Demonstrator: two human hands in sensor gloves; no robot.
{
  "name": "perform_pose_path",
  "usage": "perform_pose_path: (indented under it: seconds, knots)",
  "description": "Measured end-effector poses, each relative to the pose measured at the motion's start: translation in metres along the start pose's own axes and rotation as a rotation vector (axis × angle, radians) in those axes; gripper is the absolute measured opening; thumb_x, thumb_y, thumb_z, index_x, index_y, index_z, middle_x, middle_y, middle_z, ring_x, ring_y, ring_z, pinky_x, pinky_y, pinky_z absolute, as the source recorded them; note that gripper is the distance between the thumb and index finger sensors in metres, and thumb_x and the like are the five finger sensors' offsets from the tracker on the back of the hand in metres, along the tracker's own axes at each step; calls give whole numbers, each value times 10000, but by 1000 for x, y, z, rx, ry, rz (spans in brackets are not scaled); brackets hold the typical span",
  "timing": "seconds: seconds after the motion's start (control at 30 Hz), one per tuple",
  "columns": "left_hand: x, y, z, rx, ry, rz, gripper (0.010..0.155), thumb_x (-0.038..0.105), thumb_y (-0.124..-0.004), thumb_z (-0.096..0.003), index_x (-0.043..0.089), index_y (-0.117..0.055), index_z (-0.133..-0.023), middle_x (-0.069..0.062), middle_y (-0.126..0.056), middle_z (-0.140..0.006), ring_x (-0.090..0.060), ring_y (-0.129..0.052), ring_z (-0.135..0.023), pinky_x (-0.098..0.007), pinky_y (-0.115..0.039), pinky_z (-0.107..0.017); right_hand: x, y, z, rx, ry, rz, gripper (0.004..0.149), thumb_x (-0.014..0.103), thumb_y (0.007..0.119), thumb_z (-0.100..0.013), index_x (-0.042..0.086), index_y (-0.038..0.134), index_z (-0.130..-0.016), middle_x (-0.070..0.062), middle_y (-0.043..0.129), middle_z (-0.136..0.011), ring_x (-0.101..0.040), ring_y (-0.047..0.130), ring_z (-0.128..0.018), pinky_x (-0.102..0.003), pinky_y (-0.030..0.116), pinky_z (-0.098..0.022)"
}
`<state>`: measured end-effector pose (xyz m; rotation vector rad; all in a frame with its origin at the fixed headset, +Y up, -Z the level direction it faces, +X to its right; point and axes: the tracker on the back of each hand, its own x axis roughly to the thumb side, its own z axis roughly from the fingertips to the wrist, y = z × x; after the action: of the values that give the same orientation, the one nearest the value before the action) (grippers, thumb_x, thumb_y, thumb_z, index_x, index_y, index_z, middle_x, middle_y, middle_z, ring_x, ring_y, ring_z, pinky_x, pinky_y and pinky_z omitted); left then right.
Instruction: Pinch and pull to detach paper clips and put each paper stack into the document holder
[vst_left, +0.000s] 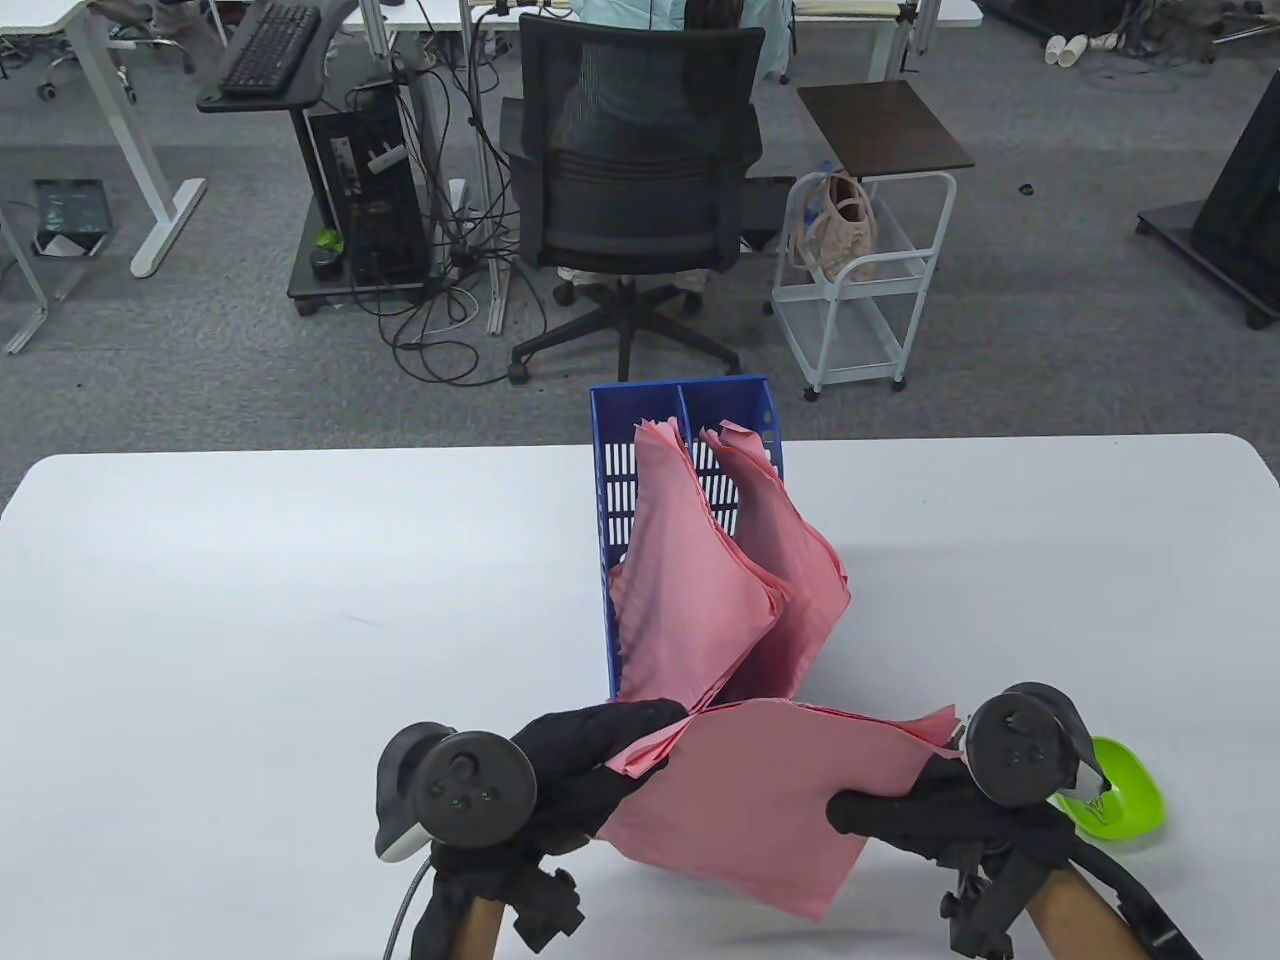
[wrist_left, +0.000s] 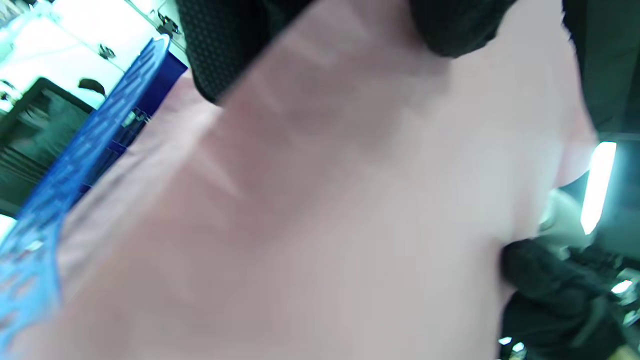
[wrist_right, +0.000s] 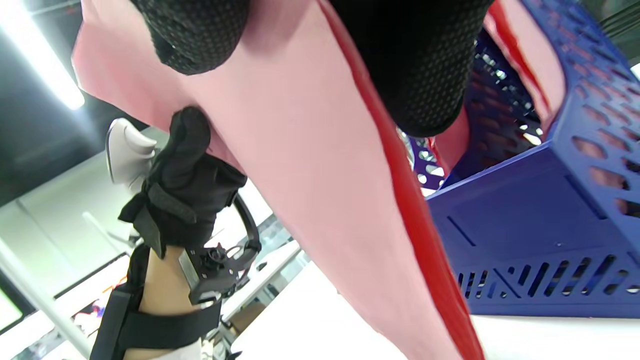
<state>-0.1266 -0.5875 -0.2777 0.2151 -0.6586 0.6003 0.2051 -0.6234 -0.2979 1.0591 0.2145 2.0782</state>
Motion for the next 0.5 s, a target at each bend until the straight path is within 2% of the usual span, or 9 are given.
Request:
perform_pose_path:
  seconds: [0.1, 0.2, 0.3, 0.5]
  knots:
    - [4, -7, -2, -4, 30, -108, 644, 553, -562, -571, 215, -635, -1115, -92, -838, -1040, -316, -922, -901, -527, -723, -711, -4, -9, 18, -46, 43, 19, 484, 377, 627, -583, 257, 632, -1053, -98, 835, -1006, -265, 971, -761, -384, 798, -594]
    - [4, -14, -5, -5, 85, -252, 782, 615, -465, -552, 161, -478, -1189, -178, -677, -1156, -416, -761, -1033, -610, -590, -765, -7, -25, 45, -114, 110, 72, 482, 372, 634, -580, 252, 646, -1047, -102, 845, -999, -265, 979, -751, -383, 804, -587]
    - [0, -20, -5, 10, 141, -407, 819, 608, -414, -562, 125, -348, -1221, -210, -483, -1237, -455, -565, -1135, -642, -464, -803, -8, -44, 74, -184, 167, 104, 482, 367, 637, -581, 247, 649, -1047, -106, 847, -996, -268, 980, -748, -385, 805, -585]
    - [-20, -29, -1, -7, 240, -618, 876, 629, -342, -537, 111, -141, -1214, -258, -211, -1248, -535, -256, -1139, -695, -271, -772, -2, -72, 117, -310, 263, 197, 483, 359, 638, -584, 235, 650, -1051, -118, 842, -1001, -281, 974, -754, -395, 800, -588]
